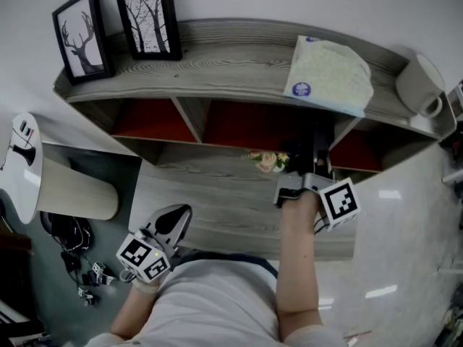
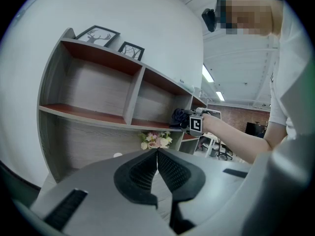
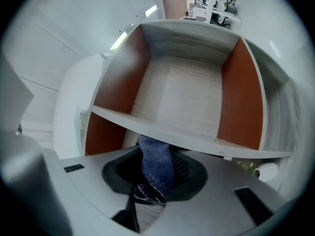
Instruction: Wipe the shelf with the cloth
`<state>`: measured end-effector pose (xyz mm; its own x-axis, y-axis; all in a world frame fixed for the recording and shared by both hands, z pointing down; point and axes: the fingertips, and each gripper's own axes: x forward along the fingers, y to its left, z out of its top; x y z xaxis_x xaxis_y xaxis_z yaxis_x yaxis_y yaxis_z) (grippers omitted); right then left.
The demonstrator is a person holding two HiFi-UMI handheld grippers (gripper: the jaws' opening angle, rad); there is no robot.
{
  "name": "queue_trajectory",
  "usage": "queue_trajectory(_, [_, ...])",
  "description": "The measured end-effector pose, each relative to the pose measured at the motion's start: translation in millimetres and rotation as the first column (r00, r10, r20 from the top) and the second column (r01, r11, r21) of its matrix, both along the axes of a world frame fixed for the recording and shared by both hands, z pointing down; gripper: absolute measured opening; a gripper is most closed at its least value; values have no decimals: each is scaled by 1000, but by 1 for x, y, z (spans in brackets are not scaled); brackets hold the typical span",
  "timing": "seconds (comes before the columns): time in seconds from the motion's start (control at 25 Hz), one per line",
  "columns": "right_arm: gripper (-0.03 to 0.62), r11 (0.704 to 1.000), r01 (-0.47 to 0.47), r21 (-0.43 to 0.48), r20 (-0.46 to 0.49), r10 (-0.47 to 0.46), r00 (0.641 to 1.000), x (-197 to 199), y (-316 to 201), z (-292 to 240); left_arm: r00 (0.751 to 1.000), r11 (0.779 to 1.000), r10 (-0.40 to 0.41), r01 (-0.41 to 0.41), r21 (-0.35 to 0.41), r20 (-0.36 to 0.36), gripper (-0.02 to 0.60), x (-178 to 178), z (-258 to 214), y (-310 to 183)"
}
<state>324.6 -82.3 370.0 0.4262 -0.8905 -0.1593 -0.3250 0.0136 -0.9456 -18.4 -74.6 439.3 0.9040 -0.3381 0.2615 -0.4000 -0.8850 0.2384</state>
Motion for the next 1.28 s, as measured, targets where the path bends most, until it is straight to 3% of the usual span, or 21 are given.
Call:
queue_trajectory(0.32, [110,978,-16,207,-64,30,998,-5,11,-74,1000,1000,-16,16,-1,-4,17,-6,-1,-1])
queue_trajectory(0.44, [110,967,-23,255,-120,56,991,-4,10,-94,1000,1000,-17,17,2,-6,16,-5,-1,-1])
queue_trajectory(0.56, [109,956,-35,292,-104,68,992,1,5,-99,1000,1000,-18,18,3,-4,16,-6,-1,0])
queue_trajectory(0.96, [109,954,-74,292,-86,103,991,19,-24,-95,1000,1000,-30,30,6,1,17,-7,-3,-1])
queue_trajectory(1.28, [109,961,-149,232,-29,160,987,37,-46,-72,999,999,-38,38,3,9,16,-7,-2,-2])
